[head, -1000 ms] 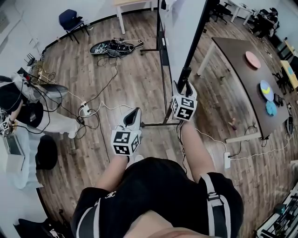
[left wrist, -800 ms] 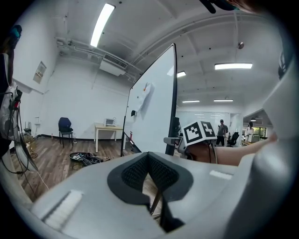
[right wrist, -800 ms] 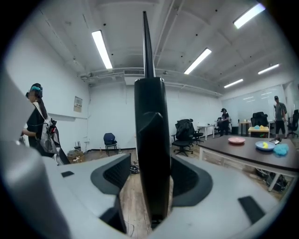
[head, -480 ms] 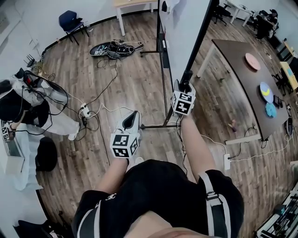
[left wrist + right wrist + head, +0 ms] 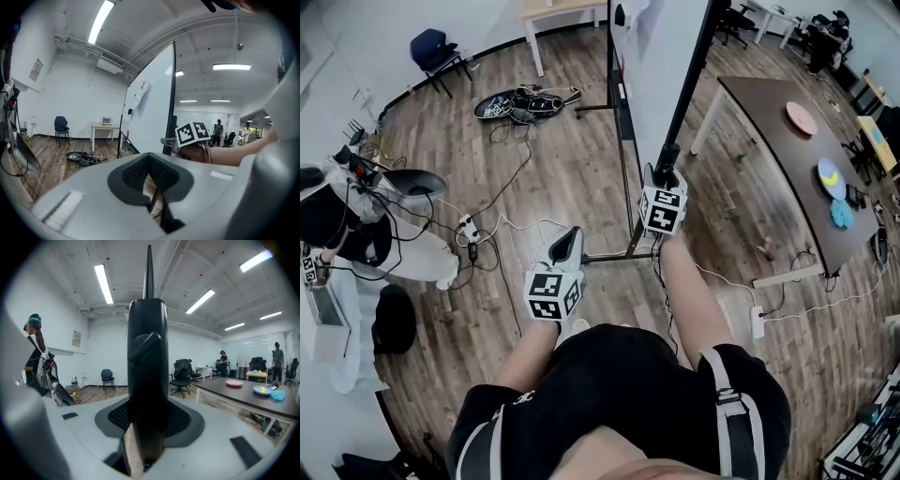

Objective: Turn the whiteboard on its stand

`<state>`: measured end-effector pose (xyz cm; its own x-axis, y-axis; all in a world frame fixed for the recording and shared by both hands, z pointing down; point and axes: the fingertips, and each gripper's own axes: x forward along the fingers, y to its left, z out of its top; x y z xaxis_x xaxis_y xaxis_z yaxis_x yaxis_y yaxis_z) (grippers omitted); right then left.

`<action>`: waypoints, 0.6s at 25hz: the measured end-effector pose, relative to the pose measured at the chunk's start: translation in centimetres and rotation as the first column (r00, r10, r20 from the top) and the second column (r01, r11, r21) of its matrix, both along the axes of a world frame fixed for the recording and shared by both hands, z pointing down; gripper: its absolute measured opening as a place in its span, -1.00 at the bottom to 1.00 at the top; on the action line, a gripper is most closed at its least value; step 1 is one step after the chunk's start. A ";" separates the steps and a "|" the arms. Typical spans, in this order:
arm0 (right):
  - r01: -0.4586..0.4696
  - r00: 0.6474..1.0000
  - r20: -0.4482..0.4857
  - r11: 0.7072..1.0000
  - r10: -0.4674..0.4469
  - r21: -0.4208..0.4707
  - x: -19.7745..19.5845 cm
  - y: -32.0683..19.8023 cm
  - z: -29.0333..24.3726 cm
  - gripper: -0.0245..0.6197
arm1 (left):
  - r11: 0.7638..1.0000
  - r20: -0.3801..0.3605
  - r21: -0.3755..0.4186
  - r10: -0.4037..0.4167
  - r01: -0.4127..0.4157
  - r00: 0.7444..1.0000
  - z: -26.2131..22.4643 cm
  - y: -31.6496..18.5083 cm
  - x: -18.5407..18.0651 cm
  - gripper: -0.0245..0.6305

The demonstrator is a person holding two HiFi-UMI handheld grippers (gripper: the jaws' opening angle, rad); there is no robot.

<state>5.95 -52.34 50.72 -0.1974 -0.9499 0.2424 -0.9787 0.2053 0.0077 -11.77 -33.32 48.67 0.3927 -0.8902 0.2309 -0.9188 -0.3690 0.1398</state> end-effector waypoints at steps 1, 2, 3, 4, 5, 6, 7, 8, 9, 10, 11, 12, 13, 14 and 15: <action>0.000 1.000 0.001 1.000 0.000 0.001 0.1 0.1 -0.1 -0.35 | 1.000 0.000 -0.001 0.003 -0.003 1.000 0.0 0.0 0.1 -0.90; -0.001 1.000 0.001 1.000 0.001 0.002 0.1 0.2 -0.1 -0.35 | 1.000 0.001 -0.003 0.007 -0.007 1.000 0.0 -0.1 0.2 -0.90; -0.002 1.000 0.001 1.000 0.002 0.002 0.1 0.3 -0.1 -0.35 | 1.000 0.002 -0.004 0.011 -0.011 1.000 0.1 -0.1 0.3 -0.90; -0.003 1.000 0.001 1.000 0.003 0.001 0.1 0.4 -0.1 -0.35 | 1.000 0.003 -0.006 0.016 -0.016 1.000 0.2 -0.1 0.4 -0.90; -0.003 1.000 0.000 1.000 0.003 0.000 0.1 0.6 -0.1 -0.35 | 1.000 0.004 -0.008 0.020 -0.020 1.000 0.3 -0.1 0.5 -0.90; -0.003 1.000 0.000 1.000 0.003 -0.001 0.1 0.8 -0.1 -0.35 | 1.000 0.004 -0.010 0.024 -0.024 1.000 0.4 -0.1 0.6 -0.90; -0.001 1.000 0.000 1.000 0.001 -0.002 0.0 1.0 0.0 -0.35 | 1.000 0.004 -0.010 0.029 -0.029 1.000 0.5 0.0 0.7 -0.90; 0.000 1.000 0.001 1.000 0.000 -0.003 0.0 1.2 0.1 -0.35 | 0.999 0.004 -0.010 0.034 -0.034 0.999 0.5 -0.1 0.9 -0.90; 0.001 1.000 0.001 1.000 -0.001 -0.004 0.0 1.5 0.1 -0.35 | 0.999 0.004 -0.009 0.040 -0.039 0.999 0.5 -0.1 1.0 -0.90; 0.002 1.000 0.002 1.000 -0.002 -0.005 0.0 1.8 0.2 -0.35 | 0.999 0.004 -0.008 0.046 -0.046 0.999 0.5 -0.1 1.1 -0.90; 0.004 1.000 0.003 1.000 -0.004 -0.008 0.0 2.1 0.2 -0.35 | 0.999 0.004 -0.008 0.053 -0.053 0.999 0.5 -0.1 1.3 -0.90; 0.005 1.000 0.004 1.000 -0.005 -0.011 0.0 2.5 0.2 -0.35 | 0.998 0.004 -0.008 0.061 -0.061 0.998 0.5 -0.1 1.5 -0.90; 0.006 1.000 0.005 1.000 -0.006 -0.012 0.0 3.0 0.2 -0.35 | 0.998 0.004 -0.008 0.069 -0.069 0.998 0.5 0.0 1.7 -0.90; 0.007 1.000 0.005 1.000 -0.007 -0.012 0.0 3.5 0.2 -0.35 | 0.997 0.003 -0.008 0.077 -0.077 0.997 0.5 0.0 1.9 -0.90; 0.010 1.000 0.004 1.000 -0.010 -0.010 0.0 4.0 0.2 -0.35 | 0.996 0.002 -0.008 0.084 -0.084 0.996 0.6 0.1 2.2 -0.90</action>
